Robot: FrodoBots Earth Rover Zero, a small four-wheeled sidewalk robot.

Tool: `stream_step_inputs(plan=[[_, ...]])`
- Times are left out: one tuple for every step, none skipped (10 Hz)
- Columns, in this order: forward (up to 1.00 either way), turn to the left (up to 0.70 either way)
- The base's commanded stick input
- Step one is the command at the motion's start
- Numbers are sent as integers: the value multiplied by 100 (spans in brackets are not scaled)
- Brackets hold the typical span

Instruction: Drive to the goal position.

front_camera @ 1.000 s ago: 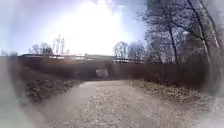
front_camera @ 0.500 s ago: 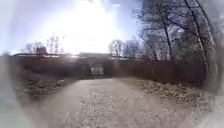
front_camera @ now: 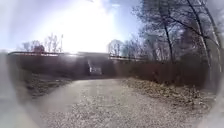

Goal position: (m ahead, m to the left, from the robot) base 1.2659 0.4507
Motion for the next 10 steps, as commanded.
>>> stream_step_inputs(plan=[[100, 22], [100, 27], [100, 27], [100, 27], [100, 27], [34, 9], [0, 0], [0, 0], [0, 0], [0, 0]])
